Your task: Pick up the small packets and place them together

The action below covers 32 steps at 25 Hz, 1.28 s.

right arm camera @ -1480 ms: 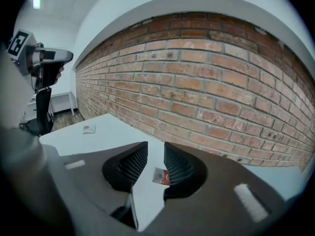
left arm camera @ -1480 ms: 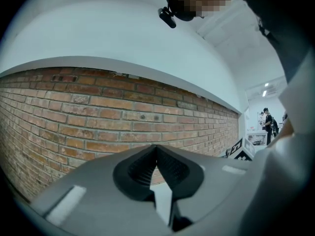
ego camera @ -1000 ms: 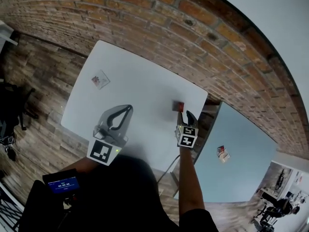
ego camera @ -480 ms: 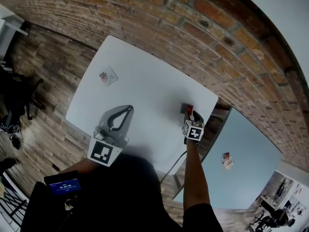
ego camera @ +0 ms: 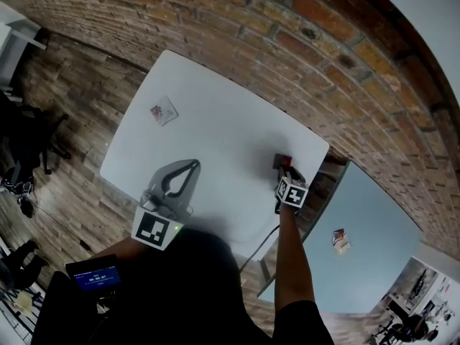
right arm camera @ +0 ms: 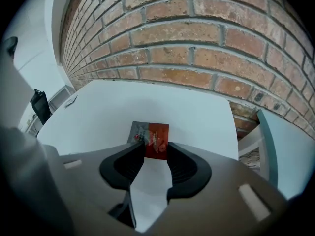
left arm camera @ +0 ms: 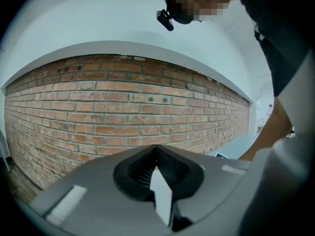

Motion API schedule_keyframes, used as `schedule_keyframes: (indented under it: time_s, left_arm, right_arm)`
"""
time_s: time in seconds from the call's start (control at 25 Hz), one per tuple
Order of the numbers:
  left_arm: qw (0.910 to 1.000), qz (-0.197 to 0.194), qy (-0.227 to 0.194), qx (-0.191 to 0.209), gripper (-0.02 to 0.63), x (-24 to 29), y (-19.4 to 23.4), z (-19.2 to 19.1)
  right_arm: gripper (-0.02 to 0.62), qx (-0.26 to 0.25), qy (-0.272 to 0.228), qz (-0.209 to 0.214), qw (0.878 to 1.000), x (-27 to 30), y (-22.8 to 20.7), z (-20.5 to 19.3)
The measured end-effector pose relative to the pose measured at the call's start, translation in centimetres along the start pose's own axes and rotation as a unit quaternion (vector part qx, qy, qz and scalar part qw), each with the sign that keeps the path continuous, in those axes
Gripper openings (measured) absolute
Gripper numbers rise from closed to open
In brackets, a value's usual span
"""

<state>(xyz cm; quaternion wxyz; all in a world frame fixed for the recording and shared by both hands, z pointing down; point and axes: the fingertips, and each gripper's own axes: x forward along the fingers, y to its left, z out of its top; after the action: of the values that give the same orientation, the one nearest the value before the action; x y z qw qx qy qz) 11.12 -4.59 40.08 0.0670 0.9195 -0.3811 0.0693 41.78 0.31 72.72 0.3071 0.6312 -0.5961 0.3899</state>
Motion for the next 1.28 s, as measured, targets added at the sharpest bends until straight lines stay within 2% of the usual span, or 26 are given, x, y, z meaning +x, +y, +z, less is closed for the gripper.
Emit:
schedule_keyframes:
  time_s: [0.12, 0.2, 0.32, 0.44, 0.6, 0.76, 0.84, 0.96, 1.04, 1.12, 1.28]
  left_arm:
    - [1.0000, -0.002, 0.001, 0.002, 0.000, -0.1, 0.5, 0.0]
    - [1.0000, -0.004, 0.000, 0.003, 0.000, 0.0, 0.4, 0.1]
    - [1.0000, -0.008, 0.003, 0.003, 0.000, 0.1, 0.0, 0.0]
    - [0.9999, -0.012, 0.000, 0.000, 0.000, 0.4, -0.3, 0.1]
    - [0.9999, -0.015, 0.002, -0.002, 0.000, 0.5, -0.3, 0.0]
    - [0.9999, -0.013, 0.002, -0.002, 0.000, 0.4, 0.1, -0.1]
    - [0.9999, -0.012, 0.002, -0.002, 0.000, 0.2, 0.2, -0.1]
    - [0.9999, -0.011, 0.004, -0.002, 0.000, 0.0, 0.2, -0.2]
    - [0.9999, -0.010, 0.005, -0.001, 0.000, -0.1, 0.3, -0.2]
    - [0.9999, -0.009, 0.007, 0.002, 0.000, -0.1, 0.5, -0.3]
    - [1.0000, -0.003, 0.007, 0.000, 0.000, -0.2, 0.7, -0.3]
  right_arm:
    - [0.142, 0.017, 0.003, -0.003, 1.000, -0.1, 0.5, 0.0]
    - [0.084, 0.052, -0.002, -0.008, 0.999, -0.5, 0.5, -0.1]
    - [0.049, 0.115, -0.014, -0.007, 0.993, -1.2, 0.9, -0.5]
    - [0.054, 0.117, -0.013, 0.005, 0.993, -1.7, 2.0, -1.0]
    - [0.086, 0.044, -0.004, -0.005, 0.999, -2.2, 1.9, -0.6]
    - [0.137, -0.058, -0.004, 0.029, 0.998, -1.4, 2.4, 1.3]
    - [0.128, -0.133, 0.003, 0.049, 0.990, -0.8, 2.9, 2.2]
    - [0.133, -0.224, 0.029, 0.079, 0.971, 0.1, 3.3, 2.7]
    - [0.143, -0.250, 0.050, 0.099, 0.962, 0.6, 3.4, 2.5]
    - [0.183, -0.264, 0.069, 0.117, 0.955, 0.9, 3.5, 2.2]
    - [0.183, -0.305, 0.103, 0.135, 0.937, 1.5, 3.7, 1.3]
